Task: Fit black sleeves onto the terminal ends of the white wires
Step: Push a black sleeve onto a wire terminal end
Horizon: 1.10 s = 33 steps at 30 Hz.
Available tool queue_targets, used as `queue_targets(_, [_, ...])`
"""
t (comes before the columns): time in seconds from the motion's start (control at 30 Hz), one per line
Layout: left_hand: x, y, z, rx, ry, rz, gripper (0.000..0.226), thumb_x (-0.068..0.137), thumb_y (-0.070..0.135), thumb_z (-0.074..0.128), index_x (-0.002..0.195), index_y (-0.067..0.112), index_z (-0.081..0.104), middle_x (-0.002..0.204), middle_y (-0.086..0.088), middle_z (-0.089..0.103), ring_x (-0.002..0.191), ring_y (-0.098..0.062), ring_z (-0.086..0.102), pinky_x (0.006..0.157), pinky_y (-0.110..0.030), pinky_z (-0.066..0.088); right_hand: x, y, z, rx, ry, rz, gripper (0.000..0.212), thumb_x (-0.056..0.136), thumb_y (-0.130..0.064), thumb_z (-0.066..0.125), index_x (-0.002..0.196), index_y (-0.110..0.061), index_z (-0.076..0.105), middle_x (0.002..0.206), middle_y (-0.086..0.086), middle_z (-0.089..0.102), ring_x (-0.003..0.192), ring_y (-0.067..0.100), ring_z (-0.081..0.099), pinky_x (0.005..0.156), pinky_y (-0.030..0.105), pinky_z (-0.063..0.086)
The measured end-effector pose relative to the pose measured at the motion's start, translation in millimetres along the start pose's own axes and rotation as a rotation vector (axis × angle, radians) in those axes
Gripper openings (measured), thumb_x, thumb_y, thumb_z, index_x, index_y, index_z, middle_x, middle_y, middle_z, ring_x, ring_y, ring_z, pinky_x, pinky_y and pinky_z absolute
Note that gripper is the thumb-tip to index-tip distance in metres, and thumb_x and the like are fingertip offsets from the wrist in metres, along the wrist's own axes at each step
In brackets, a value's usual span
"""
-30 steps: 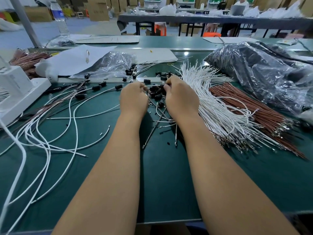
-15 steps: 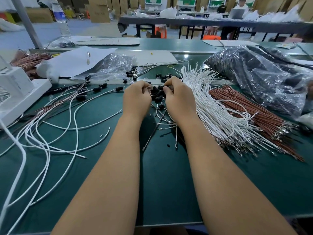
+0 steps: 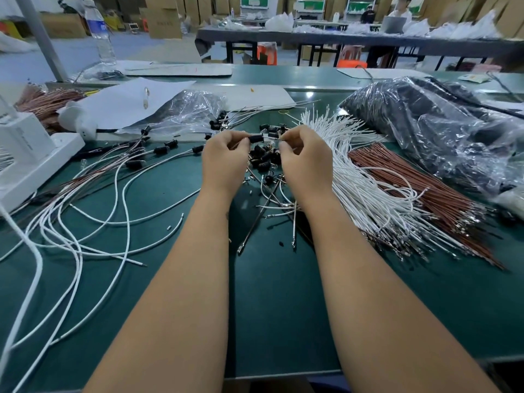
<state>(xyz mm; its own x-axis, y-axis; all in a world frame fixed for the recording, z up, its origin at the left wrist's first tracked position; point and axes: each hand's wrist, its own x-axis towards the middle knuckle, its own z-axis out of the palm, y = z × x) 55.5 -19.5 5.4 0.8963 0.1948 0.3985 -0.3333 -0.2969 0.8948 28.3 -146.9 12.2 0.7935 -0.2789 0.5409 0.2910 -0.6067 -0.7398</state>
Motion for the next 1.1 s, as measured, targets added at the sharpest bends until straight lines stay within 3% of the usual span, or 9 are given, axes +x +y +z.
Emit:
queue_targets(0.13, [0.7,-2.2,-0.3,-0.016,0.0,-0.013,0.012,0.091,0.011,0.059,0.094,0.009,0.07,0.065,0.009,0.057,0.045,0.006,0.046,0.05,-0.008,0.035,-1.2,-0.6,-1.1,0.028,0.01,-0.01,0.006,0.091,-0.016,0.063,0.09,-0.019,0.067,0.077,-0.011,0.063,0.074,0.007,0.06,0.066,0.026,0.052])
queue_targets(0.3, [0.4,-3.0,-1.7,-0.03,0.004,-0.003,0.009,0.09,0.012,0.061,0.092,0.014,0.07,0.067,0.011,0.06,0.053,0.007,0.05,0.057,-0.01,0.039,0.1,0.3,-2.3,0.024,0.021,-0.037,0.008,0.092,-0.02,0.062,0.086,-0.021,0.068,0.074,-0.011,0.062,0.07,0.01,0.059,0.064,0.03,0.051])
queue_targets(0.4, [-0.6,-2.3,-2.5,-0.041,0.0,-0.001,0.009,0.09,0.012,0.061,0.088,0.017,0.068,0.068,0.008,0.061,0.059,-0.002,0.052,0.059,-0.016,0.043,0.5,1.0,-1.1,0.027,0.001,-0.027,0.01,0.092,-0.017,0.06,0.087,-0.019,0.069,0.071,-0.011,0.061,0.068,0.012,0.057,0.063,0.031,0.05])
queue_targets(0.67, [-2.7,-1.5,-2.9,-0.054,-0.025,0.047,0.009,0.091,0.009,0.06,0.093,0.012,0.068,0.064,0.002,0.055,0.048,-0.003,0.042,0.049,-0.015,0.036,0.2,4.1,-1.1,-0.03,-0.035,-0.077,0.013,0.095,-0.018,0.056,0.087,-0.016,0.065,0.064,-0.015,0.053,0.058,0.003,0.047,0.054,0.026,0.04])
queue_targets(0.9, [-7.8,5.1,0.0,0.05,-0.088,0.162,0.012,0.089,0.006,0.06,0.091,0.013,0.069,0.08,0.004,0.066,0.077,-0.008,0.062,0.073,-0.017,0.049,-2.0,3.3,-1.6,-0.054,-0.047,-0.086,0.013,0.097,-0.019,0.053,0.087,-0.016,0.06,0.062,-0.011,0.049,0.057,0.008,0.043,0.053,0.028,0.034])
queue_targets(1.1, [-8.3,12.3,-1.8,-0.045,-0.104,0.157,0.013,0.086,0.001,0.06,0.089,0.007,0.071,0.073,0.005,0.065,0.065,0.001,0.058,0.065,-0.012,0.044,-1.5,1.3,-2.6,-0.06,-0.039,-0.093,0.013,0.098,-0.021,0.051,0.089,-0.016,0.059,0.066,-0.009,0.051,0.062,0.015,0.046,0.056,0.032,0.037])
